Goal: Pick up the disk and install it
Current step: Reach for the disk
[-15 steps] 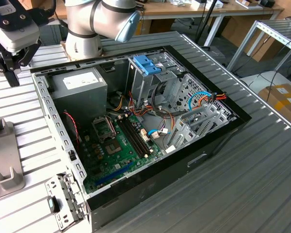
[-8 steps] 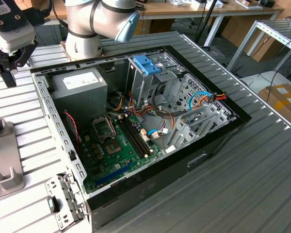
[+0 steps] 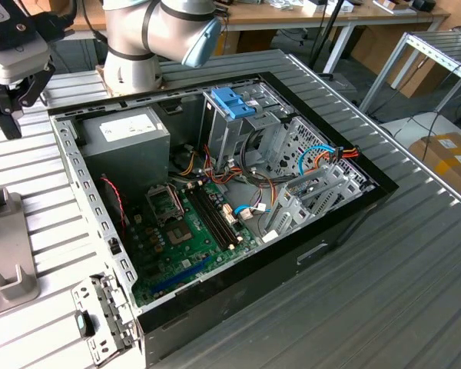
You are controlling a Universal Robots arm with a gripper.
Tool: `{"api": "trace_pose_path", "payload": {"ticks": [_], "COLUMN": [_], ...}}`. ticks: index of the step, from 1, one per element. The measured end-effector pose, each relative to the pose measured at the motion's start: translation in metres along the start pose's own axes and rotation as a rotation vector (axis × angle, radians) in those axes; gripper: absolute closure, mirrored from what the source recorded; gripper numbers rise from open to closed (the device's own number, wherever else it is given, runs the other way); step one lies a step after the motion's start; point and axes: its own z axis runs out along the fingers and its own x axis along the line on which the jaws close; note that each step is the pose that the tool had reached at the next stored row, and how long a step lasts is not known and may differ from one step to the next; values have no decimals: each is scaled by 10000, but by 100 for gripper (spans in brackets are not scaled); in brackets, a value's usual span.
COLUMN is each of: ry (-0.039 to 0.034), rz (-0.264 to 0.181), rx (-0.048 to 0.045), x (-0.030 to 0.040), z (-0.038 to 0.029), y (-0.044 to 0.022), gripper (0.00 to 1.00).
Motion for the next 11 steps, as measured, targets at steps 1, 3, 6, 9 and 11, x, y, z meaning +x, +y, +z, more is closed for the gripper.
{"api": "trace_pose_path", "payload": {"ticks": [1, 3, 6, 9, 11], "ry": [0, 0, 0, 0, 0], "rz": [0, 0, 0, 0, -1], "rx": [0, 0, 0, 0, 0], "x": [9, 22, 41, 57, 67], "z": [0, -1, -1, -2, -2], "y": [-1, -2, -3, -4, -5], "gripper": [90, 90, 90, 90, 90]}}
